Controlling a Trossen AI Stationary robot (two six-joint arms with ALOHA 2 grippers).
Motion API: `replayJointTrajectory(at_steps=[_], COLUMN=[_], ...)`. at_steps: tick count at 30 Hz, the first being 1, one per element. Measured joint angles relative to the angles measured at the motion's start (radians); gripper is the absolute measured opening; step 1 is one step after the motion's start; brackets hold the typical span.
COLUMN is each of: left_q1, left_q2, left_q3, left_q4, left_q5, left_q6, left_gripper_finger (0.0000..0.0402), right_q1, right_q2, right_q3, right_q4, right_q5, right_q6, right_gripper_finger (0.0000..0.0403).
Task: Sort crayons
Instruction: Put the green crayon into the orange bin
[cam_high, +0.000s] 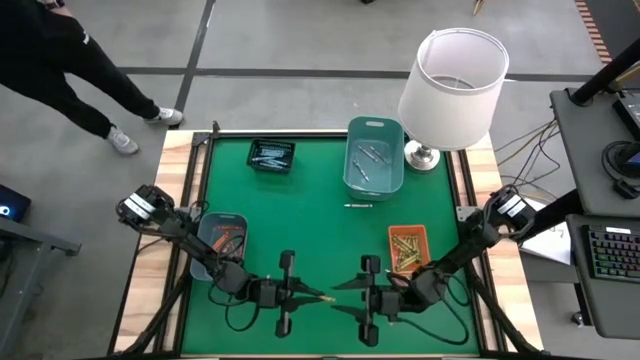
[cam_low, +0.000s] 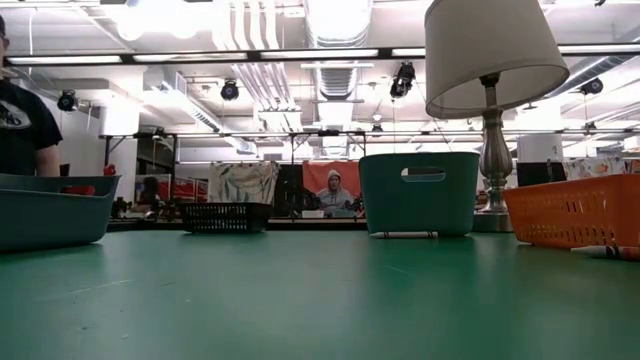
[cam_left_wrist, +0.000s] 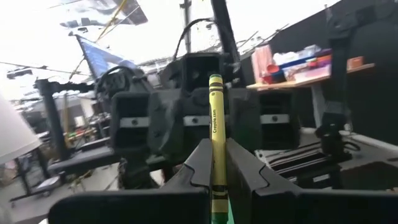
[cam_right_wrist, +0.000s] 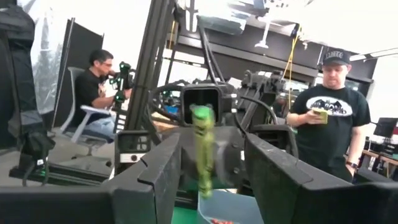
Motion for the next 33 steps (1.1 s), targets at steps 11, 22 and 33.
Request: replayJointTrajectory(at_steps=[11, 22, 33], left_q1=[0.0, 0.0, -0.013], left_q2=[0.001, 0.002, -0.006], left_q3=[0.0, 0.0, 0.0], left_q4=[-0.017, -0.016, -0.016], left_q5=[-0.046, -0.046, -0.141], left_q6=[0.013, -0.006, -0.057], left_gripper_finger=[0.0, 0.0025, 0.0118], right_q1=[-0.02, -0.032, 0.005], right_q2=[0.0, 0.0, -0.107], right_q3=[0.068, 0.073, 0.074], right_q4=[-0.094, -0.117, -0.494], right_q5=[-0.015, -0.021, 0.298], right_q6=[0.002, 0.026, 0.168], right_gripper_finger=[0.0142, 0.0022, 0.0015])
